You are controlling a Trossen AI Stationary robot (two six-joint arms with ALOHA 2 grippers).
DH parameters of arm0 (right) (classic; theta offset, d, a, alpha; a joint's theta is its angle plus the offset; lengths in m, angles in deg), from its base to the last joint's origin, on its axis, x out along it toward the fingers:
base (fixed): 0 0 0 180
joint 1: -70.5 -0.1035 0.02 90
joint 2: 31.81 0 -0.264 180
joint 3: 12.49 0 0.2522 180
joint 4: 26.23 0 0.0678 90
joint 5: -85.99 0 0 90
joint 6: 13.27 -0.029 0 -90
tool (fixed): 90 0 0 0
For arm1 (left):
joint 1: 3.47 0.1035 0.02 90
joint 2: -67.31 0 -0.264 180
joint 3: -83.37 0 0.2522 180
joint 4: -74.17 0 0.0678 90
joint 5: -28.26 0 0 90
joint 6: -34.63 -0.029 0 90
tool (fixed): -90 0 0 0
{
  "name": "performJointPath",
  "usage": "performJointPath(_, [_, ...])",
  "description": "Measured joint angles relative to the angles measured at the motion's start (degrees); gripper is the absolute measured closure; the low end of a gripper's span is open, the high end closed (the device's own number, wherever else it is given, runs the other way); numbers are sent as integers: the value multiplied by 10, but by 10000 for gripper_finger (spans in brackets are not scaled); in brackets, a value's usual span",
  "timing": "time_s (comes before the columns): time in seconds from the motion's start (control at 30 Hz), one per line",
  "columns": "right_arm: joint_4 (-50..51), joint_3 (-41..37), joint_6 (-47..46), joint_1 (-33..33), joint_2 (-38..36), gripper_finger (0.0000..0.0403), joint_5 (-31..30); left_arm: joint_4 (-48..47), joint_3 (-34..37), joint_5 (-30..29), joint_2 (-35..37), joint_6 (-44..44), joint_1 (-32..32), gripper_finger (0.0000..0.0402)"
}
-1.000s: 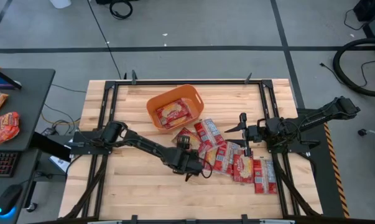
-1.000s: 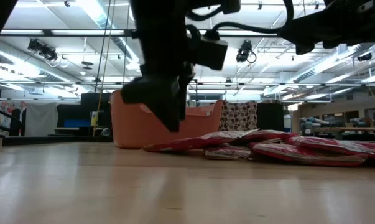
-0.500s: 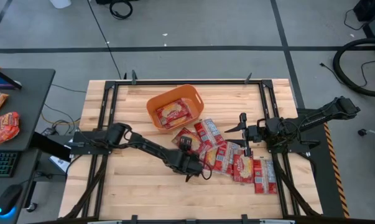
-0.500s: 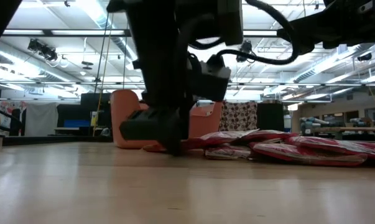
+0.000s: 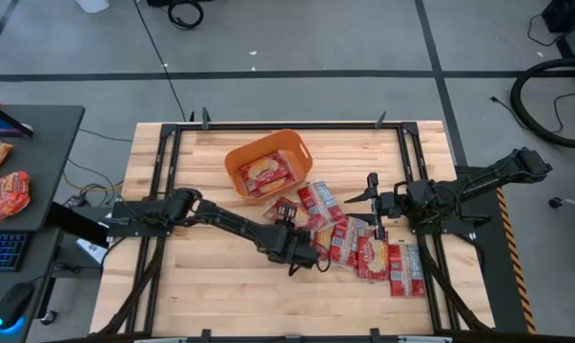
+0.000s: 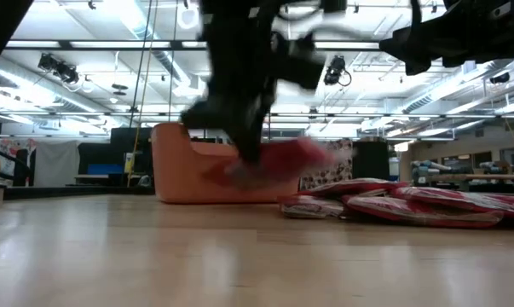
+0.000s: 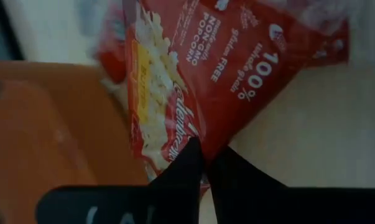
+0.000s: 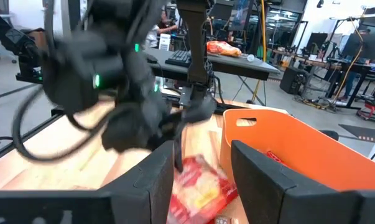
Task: Sort popcorn bags into baskets
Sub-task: Put the popcorn bag into the orange bin
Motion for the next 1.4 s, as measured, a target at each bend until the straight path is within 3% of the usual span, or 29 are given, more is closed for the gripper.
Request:
performJointPath(0.13, [0,0,0,0,0,239,-2,-116,-112,-25,1,47,17,374])
performJointPath(0.23, [0,0,0,0,0,239,-2,-210,-188,-34,2,136,41,378])
performJointPath(0.3, [0,0,0,0,0,239,-2,-220,-211,-32,7,195,68,381])
performJointPath(0.47, [1,0,-5,0,0,239,-2,-220,-186,25,17,237,141,379])
performJointPath(0.7, [4,0,-4,0,1,239,-1,-217,-85,26,16,216,232,370])
performJointPath(0.9, [5,0,-2,0,1,239,-1,-217,-57,46,16,215,278,301])
performJointPath(1.0, [7,0,-1,0,1,239,-1,-183,-80,80,16,185,263,262])
performJointPath(1.1, [7,0,0,0,1,239,-1,-130,-105,77,16,106,222,237])
performJointPath(1.27, [5,0,-3,0,1,239,-1,-17,-104,27,17,-72,144,226])
performJointPath(1.4, [3,0,-4,0,1,239,-1,78,-63,9,15,-132,103,225])
